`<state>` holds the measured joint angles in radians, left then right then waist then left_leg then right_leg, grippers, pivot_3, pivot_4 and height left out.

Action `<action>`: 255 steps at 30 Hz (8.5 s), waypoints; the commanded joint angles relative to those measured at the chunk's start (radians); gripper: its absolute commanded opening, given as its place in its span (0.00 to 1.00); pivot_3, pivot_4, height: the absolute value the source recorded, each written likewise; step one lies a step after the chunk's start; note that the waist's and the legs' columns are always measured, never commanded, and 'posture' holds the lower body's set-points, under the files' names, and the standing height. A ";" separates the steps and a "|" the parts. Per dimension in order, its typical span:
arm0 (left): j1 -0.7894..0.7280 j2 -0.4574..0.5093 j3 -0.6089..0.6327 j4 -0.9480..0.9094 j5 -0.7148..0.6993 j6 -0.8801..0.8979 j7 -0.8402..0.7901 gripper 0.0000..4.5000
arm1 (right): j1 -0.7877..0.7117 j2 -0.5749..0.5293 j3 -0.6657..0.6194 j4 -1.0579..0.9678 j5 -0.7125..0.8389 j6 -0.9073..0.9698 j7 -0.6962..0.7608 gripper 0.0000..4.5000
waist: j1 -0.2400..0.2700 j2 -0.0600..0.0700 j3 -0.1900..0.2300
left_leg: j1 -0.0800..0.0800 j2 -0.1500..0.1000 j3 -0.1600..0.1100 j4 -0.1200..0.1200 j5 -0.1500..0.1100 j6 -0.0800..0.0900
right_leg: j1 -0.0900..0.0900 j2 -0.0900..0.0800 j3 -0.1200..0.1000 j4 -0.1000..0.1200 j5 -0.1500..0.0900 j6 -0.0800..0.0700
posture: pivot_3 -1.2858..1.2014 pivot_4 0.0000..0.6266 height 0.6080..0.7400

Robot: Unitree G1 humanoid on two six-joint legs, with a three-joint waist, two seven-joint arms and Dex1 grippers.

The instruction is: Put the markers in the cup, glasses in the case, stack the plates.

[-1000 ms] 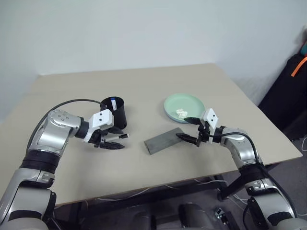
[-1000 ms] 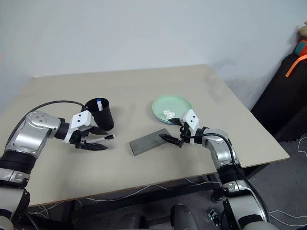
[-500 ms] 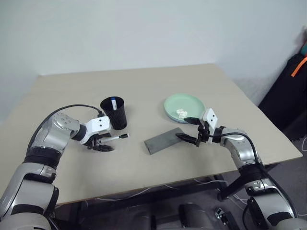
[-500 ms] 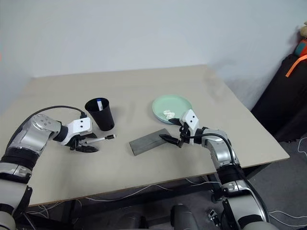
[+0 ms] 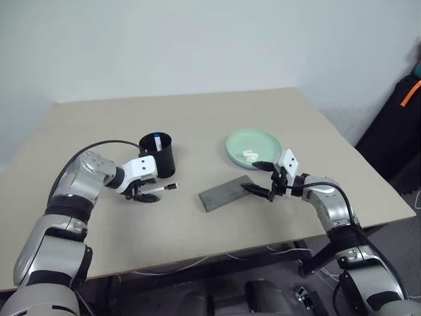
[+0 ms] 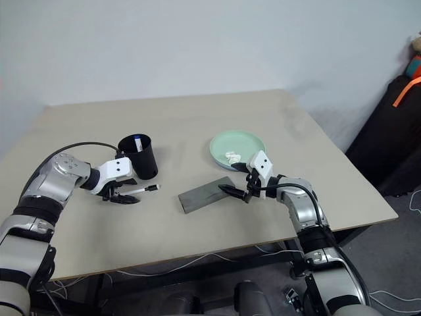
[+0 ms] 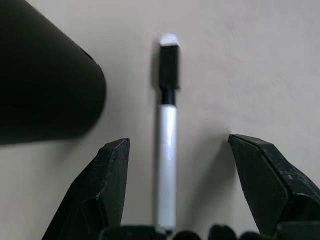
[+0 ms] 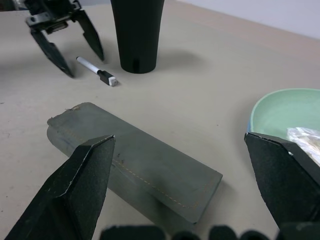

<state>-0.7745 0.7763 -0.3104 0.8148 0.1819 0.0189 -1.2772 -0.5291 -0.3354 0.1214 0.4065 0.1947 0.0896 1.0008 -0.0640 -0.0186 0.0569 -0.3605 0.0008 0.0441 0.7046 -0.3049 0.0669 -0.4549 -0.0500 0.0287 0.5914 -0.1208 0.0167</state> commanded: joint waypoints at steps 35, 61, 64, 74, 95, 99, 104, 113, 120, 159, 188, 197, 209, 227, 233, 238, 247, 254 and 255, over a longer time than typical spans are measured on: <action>0.000 -0.081 0.009 0.095 0.040 -0.016 -0.050 0.01 | -0.005 0.009 -0.008 -0.038 0.012 -0.002 -0.018 1.00 | 0.016 0.005 -0.008 | 0.012 0.001 0.000 0.002 -0.001 0.002 | 0.011 -0.001 0.000 0.000 0.000 0.000 | 0.52 0.00 0.85; 0.078 -0.091 0.104 -0.198 -0.173 0.117 -0.160 0.01 | 0.001 0.014 -0.007 -0.037 0.011 -0.006 -0.021 1.00 | 0.016 0.005 -0.008 | 0.006 0.001 0.000 0.002 -0.002 0.004 | 0.007 -0.001 0.000 -0.001 -0.001 0.001 | 0.52 0.00 0.85; 0.079 -0.089 0.102 -0.201 -0.176 0.120 -0.159 0.01 | 0.001 0.014 -0.007 -0.037 0.011 -0.006 -0.021 1.00 | 0.016 0.005 -0.008 | 0.006 0.001 0.000 0.002 -0.002 0.004 | 0.007 -0.001 0.000 -0.001 -0.001 0.001 | 0.52 0.00 0.85; -0.013 -0.229 0.414 -0.405 -0.505 0.356 0.055 0.01 | -0.004 0.016 -0.002 -0.030 0.009 -0.010 -0.015 1.00 | 0.012 0.002 -0.008 | -0.003 0.001 -0.004 0.008 -0.003 0.005 | 0.003 -0.002 -0.003 -0.001 0.001 0.003 | 0.52 0.00 0.85; -0.017 -0.329 0.519 -0.331 -0.471 0.064 0.459 0.01 | 0.003 0.020 0.003 -0.037 0.009 -0.011 -0.016 1.00 | 0.016 0.003 -0.009 | 0.005 0.001 -0.001 0.004 -0.004 0.003 | 0.007 -0.001 0.001 -0.002 0.001 0.003 | 0.52 0.00 0.85; -0.024 -0.334 0.513 -0.298 -0.468 0.008 0.491 0.01 | 0.004 0.019 0.004 -0.039 0.009 -0.010 -0.016 1.00 | 0.016 0.003 -0.009 | 0.005 0.001 0.000 0.004 -0.004 0.003 | 0.007 0.000 0.001 -0.002 0.001 0.003 | 0.52 0.00 0.85; -0.040 -0.336 0.511 -0.252 -0.468 -0.042 0.526 0.01 | 0.000 0.019 0.004 -0.036 0.009 -0.009 -0.014 1.00 | 0.016 0.003 -0.009 | 0.005 0.000 0.000 0.004 -0.004 0.003 | 0.007 0.000 0.001 -0.002 0.001 0.003 | 0.52 0.00 0.85; -0.045 -0.333 0.504 -0.236 -0.473 -0.058 0.528 0.01 | 0.000 0.019 0.004 -0.036 0.009 -0.009 -0.014 1.00 | 0.016 0.003 -0.009 | 0.004 0.000 0.000 0.004 -0.004 0.003 | 0.007 0.000 0.001 -0.002 0.001 0.003 | 0.52 0.00 0.85; -0.045 -0.333 0.504 -0.235 -0.473 -0.060 0.528 0.01 | 0.000 0.019 0.004 -0.036 0.009 -0.009 -0.014 1.00 | 0.016 0.003 -0.009 | 0.004 0.000 0.000 0.004 -0.004 0.003 | 0.007 0.000 0.001 -0.002 0.001 0.003 | 0.52 0.00 0.85; 0.013 -0.384 0.531 -0.069 -0.380 -0.273 0.830 0.01 | 0.000 0.034 0.008 -0.025 0.004 -0.015 -0.020 1.00 | 0.017 0.003 -0.010 | 0.002 0.000 -0.001 0.004 -0.004 0.003 | 0.006 -0.002 -0.003 -0.002 0.001 0.003 | 0.52 0.00 0.85; 0.129 -0.396 0.555 -0.255 -0.473 -0.131 0.789 0.87 | -0.003 0.037 0.012 -0.023 0.003 -0.013 -0.013 1.00 | 0.017 0.003 -0.010 | 0.002 0.001 -0.002 0.004 -0.004 0.003 | 0.006 -0.003 -0.003 -0.002 0.001 0.003 | 0.52 0.00 0.85; 0.128 -0.396 0.552 -0.262 -0.474 -0.128 0.790 0.99 | -0.004 0.037 0.013 -0.022 0.003 -0.013 -0.013 1.00 | 0.017 0.003 -0.010 | 0.002 0.000 -0.002 0.004 -0.004 0.003 | 0.006 -0.002 -0.004 -0.002 0.001 0.003 | 0.52 0.00 0.85; 0.122 -0.367 0.577 -0.408 -0.591 0.008 0.695 0.99 | -0.003 0.032 0.005 -0.030 0.010 -0.006 -0.015 1.00 | 0.016 0.003 -0.009 | 0.002 0.001 -0.002 0.004 -0.004 0.003 | 0.005 -0.002 -0.004 -0.002 0.001 0.003 | 0.52 0.00 0.85; 0.248 -0.298 0.550 -0.652 -0.676 0.196 0.562 0.99 | 0.003 0.023 0.000 -0.045 0.017 0.002 -0.010 1.00 | 0.010 0.003 -0.010 | 0.002 0.000 -0.001 0.003 -0.004 0.003 | 0.005 -0.002 -0.003 -0.002 0.001 0.003 | 0.52 0.00 0.85; 0.553 -0.249 0.513 -0.951 -0.735 0.331 0.494 0.99 | -0.005 0.017 -0.003 -0.033 0.015 0.011 -0.010 1.00 | 0.012 0.004 -0.009 | 0.003 0.002 0.000 0.000 -0.005 0.002 | 0.003 -0.002 -0.001 -0.002 0.000 0.003 | 0.52 0.00 0.85; 0.595 -0.256 0.502 -1.013 -0.756 0.372 0.490 0.99 | -0.007 0.010 -0.009 -0.035 0.015 0.016 -0.012 1.00 | 0.017 0.003 -0.009 | 0.002 0.002 -0.001 0.002 -0.003 0.000 | 0.004 -0.002 -0.003 -0.002 0.000 0.001 | 0.52 0.00 0.85; 0.673 -0.297 0.397 -1.071 -0.741 0.378 0.468 0.99 | 0.025 -0.059 -0.044 -0.075 0.022 0.042 -0.026 1.00 | 0.013 0.004 -0.009 | 0.002 0.002 0.000 0.001 -0.004 0.001 | 0.003 0.000 -0.002 -0.002 -0.001 0.001 | 0.52 0.00 0.85; 0.647 -0.300 0.358 -0.859 -0.550 0.183 0.495 0.99 | 0.015 -0.090 -0.070 -0.030 0.018 0.039 -0.039 1.00 | 0.013 0.005 -0.009 | 0.007 0.002 0.001 0.001 -0.003 0.001 | 0.006 0.000 -0.002 -0.002 -0.001 0.000 | 0.52 0.00 0.85; 0.645 -0.302 0.359 -0.852 -0.546 0.175 0.492 0.99 | 0.015 -0.091 -0.070 -0.030 0.018 0.039 -0.039 1.00 | 0.013 0.005 -0.009 | 0.006 0.003 0.001 0.002 -0.003 0.001 | 0.006 0.000 -0.002 -0.002 -0.001 0.000 | 0.52 0.00 0.85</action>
<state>-0.1031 0.4742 0.0484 -0.0214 -0.3715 0.2362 -0.7805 -0.4952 -0.4214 0.0708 0.3901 0.1957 0.1333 0.9625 -0.0512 -0.0135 0.0481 -0.3544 0.0037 0.0457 0.7061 -0.3082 0.0674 -0.4493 -0.0507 0.0265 0.5888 -0.1219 0.0164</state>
